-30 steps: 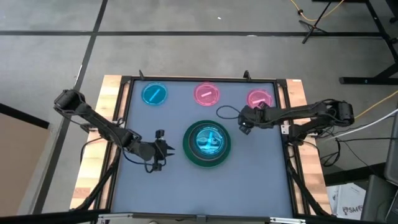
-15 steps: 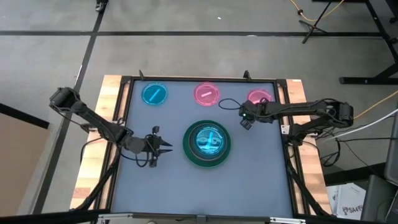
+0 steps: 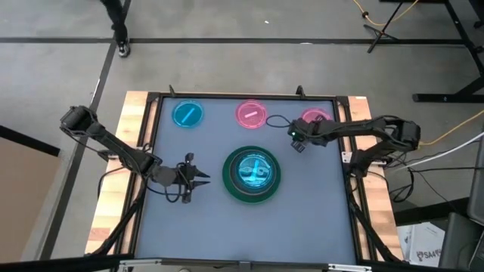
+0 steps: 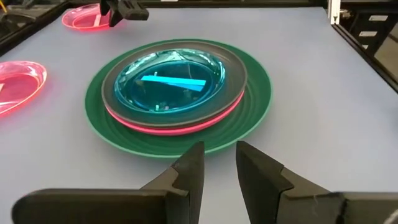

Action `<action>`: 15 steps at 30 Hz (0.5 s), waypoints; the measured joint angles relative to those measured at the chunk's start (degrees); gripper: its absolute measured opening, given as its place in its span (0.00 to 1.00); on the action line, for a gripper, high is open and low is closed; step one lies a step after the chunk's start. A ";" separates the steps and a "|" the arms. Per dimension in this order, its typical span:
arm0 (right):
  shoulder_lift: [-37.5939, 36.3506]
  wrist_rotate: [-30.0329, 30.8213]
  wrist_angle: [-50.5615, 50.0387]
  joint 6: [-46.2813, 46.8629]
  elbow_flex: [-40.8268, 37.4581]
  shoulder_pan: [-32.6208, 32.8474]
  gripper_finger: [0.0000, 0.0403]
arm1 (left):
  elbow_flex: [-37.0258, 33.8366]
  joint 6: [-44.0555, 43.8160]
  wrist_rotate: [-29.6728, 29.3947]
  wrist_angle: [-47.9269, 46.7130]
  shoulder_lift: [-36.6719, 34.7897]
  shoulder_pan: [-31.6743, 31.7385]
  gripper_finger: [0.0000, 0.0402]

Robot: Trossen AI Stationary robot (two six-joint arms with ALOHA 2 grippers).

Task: Stack plastic plates
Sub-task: Stack the right pink plate on top of the blue plate

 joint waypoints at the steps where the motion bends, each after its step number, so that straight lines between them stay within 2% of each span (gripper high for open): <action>1: 0.62 -0.07 0.49 -0.45 0.00 -0.74 0.42 | 0.00 -0.09 0.00 0.16 0.00 0.00 0.22; 6: 2.83 0.35 3.28 -3.40 0.00 -3.92 0.39 | 0.00 -1.38 -0.02 0.37 0.00 0.00 0.22; 15: 6.09 -1.29 6.37 -7.76 0.15 -7.90 0.10 | 0.00 -2.89 0.76 0.41 0.02 0.00 0.22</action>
